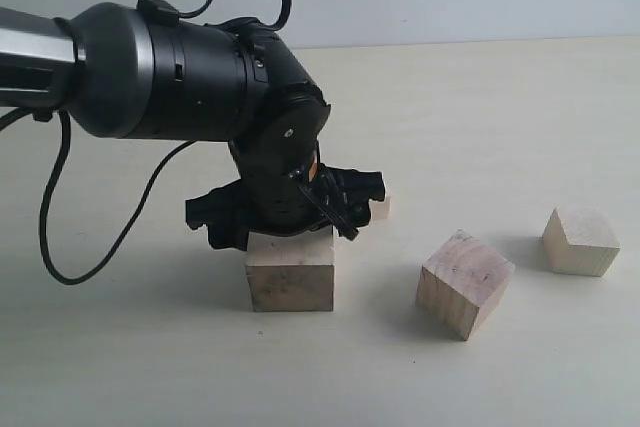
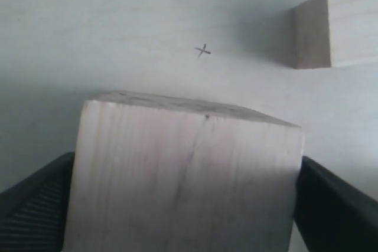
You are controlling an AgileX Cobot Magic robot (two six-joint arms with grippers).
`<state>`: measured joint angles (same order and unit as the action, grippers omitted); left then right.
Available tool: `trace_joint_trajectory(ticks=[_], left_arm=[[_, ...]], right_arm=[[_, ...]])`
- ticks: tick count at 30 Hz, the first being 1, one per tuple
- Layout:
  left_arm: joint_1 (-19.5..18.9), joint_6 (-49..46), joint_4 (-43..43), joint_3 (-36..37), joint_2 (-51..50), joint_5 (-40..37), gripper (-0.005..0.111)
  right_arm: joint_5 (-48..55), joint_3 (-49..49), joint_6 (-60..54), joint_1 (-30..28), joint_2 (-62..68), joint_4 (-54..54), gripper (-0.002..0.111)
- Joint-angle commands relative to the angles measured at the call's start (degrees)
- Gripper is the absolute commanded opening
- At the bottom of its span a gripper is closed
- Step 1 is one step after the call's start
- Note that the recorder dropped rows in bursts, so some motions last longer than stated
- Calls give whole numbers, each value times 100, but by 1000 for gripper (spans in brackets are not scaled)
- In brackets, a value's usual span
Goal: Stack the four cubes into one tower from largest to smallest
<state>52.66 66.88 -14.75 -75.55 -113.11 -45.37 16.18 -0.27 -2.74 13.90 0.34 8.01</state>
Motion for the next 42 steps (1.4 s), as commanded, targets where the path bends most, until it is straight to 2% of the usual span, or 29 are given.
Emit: trace_joint_trajectory(ticks=[1,8,20,25,26,28,30,31,34,38,42], left_arm=[[-13,120,95,20,-20,-83,88],[-13,109,154,20,-20,-174,88],[-3,57,-564,20,568,-366,88],[225,-362,-895,20,1068,-380,87],[285,-504,-1072,20,1193,-380,84],[387,-909,-1458,128,1609,-368,60],[465,-1139,-1749,462,2225,-269,18],[465,-1147,-1798,646,2478,-135,1],[465,-851,-2256,1472,3378,385,0],[465,636,-3226,2959,5075,635,0],[465,393,-3377,3734,6513,947,0]], right_arm=[[-82,27,4,-29,-34,-49,0],[-82,27,4,-29,-34,-49,0],[-82,27,4,-29,-34,-49,0],[-82,27,4,-29,-34,-49,0],[-82,27,4,-29,-34,-49,0],[-82,27,4,-29,-34,-49,0],[-82,27,4,-29,-34,-49,0],[-82,27,4,-29,-34,-49,0],[-82,27,4,-29,-34,-49,0],[-82,27,4,-29,-34,-49,0],[-82,27,4,-29,-34,-49,0]])
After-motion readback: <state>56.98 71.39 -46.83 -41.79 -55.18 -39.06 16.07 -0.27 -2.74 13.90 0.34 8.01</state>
